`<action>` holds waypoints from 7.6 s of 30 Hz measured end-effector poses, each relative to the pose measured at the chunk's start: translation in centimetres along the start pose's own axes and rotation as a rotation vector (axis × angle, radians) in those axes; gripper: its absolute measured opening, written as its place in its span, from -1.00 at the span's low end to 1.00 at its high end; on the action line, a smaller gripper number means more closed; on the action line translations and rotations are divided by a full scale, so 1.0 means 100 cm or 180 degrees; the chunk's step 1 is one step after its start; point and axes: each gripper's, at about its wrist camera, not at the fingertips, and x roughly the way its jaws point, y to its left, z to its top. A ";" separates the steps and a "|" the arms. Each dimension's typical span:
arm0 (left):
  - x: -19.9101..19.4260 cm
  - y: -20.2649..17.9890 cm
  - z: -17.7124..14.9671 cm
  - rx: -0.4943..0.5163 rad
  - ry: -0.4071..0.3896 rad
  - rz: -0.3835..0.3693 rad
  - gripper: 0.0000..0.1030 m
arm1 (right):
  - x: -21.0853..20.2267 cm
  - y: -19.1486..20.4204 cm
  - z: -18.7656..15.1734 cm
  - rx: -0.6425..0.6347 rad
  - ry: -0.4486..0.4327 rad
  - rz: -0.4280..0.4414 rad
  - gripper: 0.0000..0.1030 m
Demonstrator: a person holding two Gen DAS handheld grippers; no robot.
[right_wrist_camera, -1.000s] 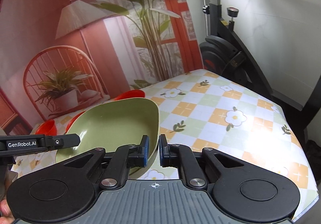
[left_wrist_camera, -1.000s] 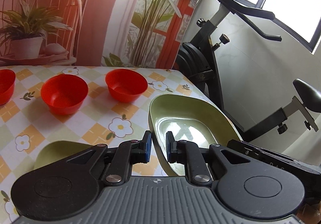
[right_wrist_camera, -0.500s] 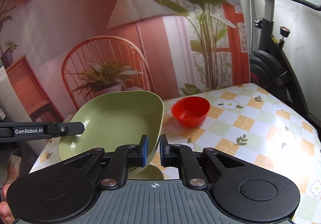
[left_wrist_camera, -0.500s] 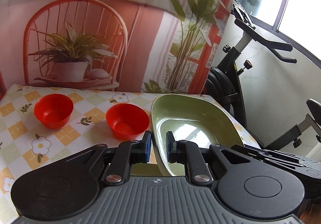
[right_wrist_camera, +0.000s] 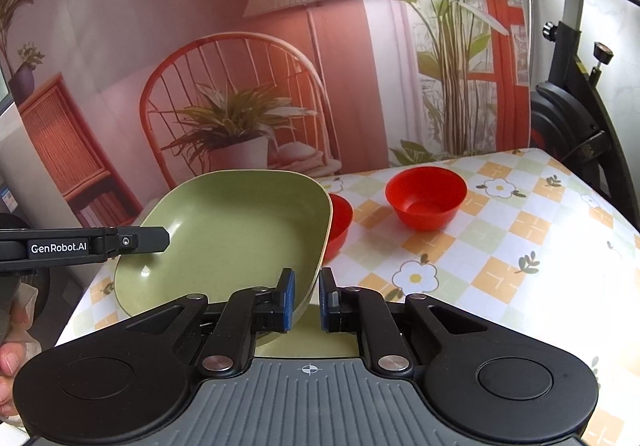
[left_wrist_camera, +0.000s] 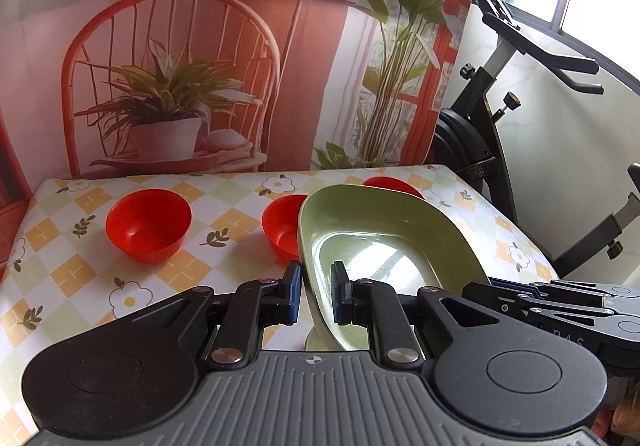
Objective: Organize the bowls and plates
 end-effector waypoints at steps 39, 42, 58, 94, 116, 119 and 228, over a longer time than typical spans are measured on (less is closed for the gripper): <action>0.082 -0.007 -0.063 -0.0003 0.0587 0.0174 -0.68 | 0.046 -0.033 -0.076 0.0216 0.0689 -0.0217 -0.80; 0.081 -0.008 -0.064 0.0011 0.0575 0.0177 -0.68 | 0.046 -0.033 -0.076 0.0223 0.0691 -0.0215 -0.80; 0.073 -0.005 -0.063 -0.0019 0.0468 0.0226 -0.67 | 0.049 -0.036 -0.081 0.0276 0.0782 -0.0209 -0.79; 0.015 0.001 -0.024 -0.0171 0.0093 0.0263 -0.65 | 0.009 -0.042 -0.028 0.0261 0.0209 -0.0243 -0.68; -0.082 0.011 0.071 -0.0049 -0.0706 0.0640 -0.40 | -0.028 -0.003 0.078 -0.0120 -0.0707 -0.0075 -0.68; -0.078 0.019 0.076 0.0002 -0.0635 0.0712 -0.38 | -0.017 0.005 0.080 -0.0149 -0.0676 -0.0068 -0.68; 0.024 0.101 0.021 -0.0976 -0.0124 0.0406 -0.71 | 0.147 0.077 0.049 0.0387 0.0227 0.0296 -0.81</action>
